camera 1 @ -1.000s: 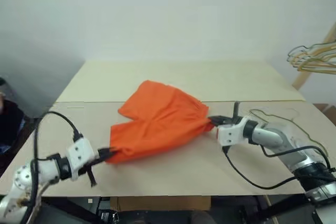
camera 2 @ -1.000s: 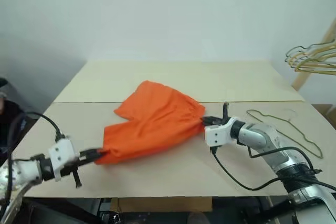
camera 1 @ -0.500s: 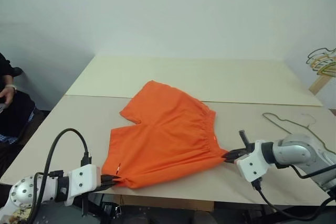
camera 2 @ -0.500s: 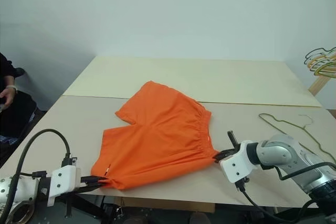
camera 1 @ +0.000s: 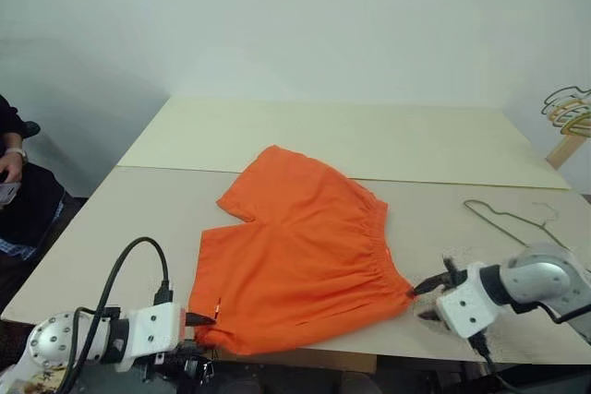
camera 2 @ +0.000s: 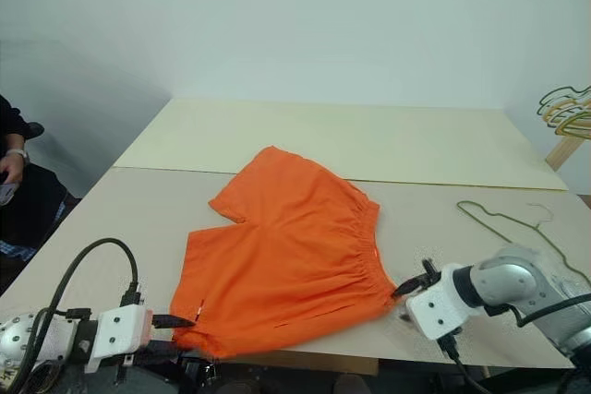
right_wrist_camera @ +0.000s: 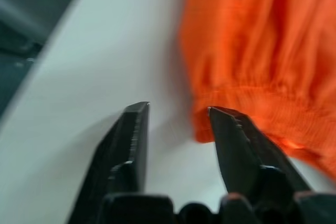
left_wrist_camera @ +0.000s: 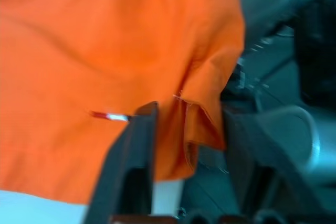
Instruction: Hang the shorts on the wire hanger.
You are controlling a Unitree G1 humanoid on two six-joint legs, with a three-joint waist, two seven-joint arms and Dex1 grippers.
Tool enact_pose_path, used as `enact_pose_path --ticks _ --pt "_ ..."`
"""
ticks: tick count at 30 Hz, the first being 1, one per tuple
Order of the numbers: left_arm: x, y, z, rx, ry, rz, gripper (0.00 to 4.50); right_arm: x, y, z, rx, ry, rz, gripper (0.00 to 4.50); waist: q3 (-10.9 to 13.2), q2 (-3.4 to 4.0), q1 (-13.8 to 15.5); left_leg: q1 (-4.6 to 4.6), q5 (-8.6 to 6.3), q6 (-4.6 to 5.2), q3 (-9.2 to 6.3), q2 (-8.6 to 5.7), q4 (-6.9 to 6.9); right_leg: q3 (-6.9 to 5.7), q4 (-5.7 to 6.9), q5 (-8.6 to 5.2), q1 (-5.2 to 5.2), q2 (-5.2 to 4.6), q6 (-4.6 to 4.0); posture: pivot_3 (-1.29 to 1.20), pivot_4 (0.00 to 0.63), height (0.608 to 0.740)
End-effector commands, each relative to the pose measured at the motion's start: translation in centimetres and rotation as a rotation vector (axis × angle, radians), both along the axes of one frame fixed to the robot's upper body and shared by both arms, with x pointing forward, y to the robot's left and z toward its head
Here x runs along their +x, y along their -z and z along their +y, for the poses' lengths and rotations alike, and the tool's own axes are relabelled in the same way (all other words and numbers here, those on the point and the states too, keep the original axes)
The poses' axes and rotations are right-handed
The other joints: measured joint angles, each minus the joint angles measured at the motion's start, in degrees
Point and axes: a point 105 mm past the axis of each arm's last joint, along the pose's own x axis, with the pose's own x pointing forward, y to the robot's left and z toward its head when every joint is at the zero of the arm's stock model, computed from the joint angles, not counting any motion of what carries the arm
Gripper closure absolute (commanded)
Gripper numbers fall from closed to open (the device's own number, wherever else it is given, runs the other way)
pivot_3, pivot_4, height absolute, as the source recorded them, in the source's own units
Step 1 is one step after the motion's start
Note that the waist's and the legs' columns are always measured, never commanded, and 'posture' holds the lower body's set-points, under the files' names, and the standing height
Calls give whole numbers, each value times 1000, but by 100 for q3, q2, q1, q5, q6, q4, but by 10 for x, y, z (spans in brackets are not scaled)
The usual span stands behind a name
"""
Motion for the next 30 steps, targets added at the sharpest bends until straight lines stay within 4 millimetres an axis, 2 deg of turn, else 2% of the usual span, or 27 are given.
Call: enact_pose_path --ticks 1,4,5,8,11,13,17,23,26,30 --pt "1 -22 17 45 -2 -11 1319 4 -28 2 109 40 -45 1067 0 0 -11 2 0 0 0 1 0 0 0 0 1 1 0 -7 0 740" --pt "7 -40 26 -1 -57 -36 391 18 -48 -6 186 192 -67 55 0 2 -23 9 0 0 5 3 0 1 0 0 5 1 0 -5 0 740" --pt "10 -44 27 -19 -73 -58 43 21 -51 -9 191 237 -56 23 0 2 -15 12 0 0 6 3 0 2 -1 0 6 1 0 -2 0 740" --pt "28 -65 24 -122 -125 -143 17 45 -65 -23 284 468 -63 23 0 0 3 16 0 0 4 5 0 0 -1 0 7 3 0 -3 0 740" --pt "49 -96 6 -335 -161 -240 17 74 -75 -45 392 725 -77 23 -2 -4 14 12 0 0 1 3 1 1 -1 0 9 1 0 -4 0 740" --pt "55 -106 -7 -414 -148 -256 17 92 -75 -65 434 902 -52 23 -3 -6 6 3 0 -1 0 1 2 1 -2 3 6 1 2 -7 0 740" --pt "61 -107 -31 -459 -97 -253 17 117 -74 -95 463 1130 -82 23 -6 2 -5 -23 1 -1 1 -8 1 7 -4 6 -16 -1 5 -5 0 740" --pt "72 -105 -63 -474 -20 -270 17 142 -63 -143 488 1466 -113 23 -10 8 -20 -25 10 -15 2 -17 2 10 -6 16 -15 14 0 -18 0 740" --pt "76 -107 -71 -486 -4 -281 17 150 -57 -153 513 1558 -105 23 -16 21 -38 -24 12 -16 2 -17 3 12 -7 19 -14 20 -1 -19 0 740" --pt "74 -114 -73 -486 38 -274 17 157 -47 -157 497 1603 -98 23 -17 26 -90 -28 15 -20 2 -14 0 17 -11 19 -17 24 -1 -9 0 740"
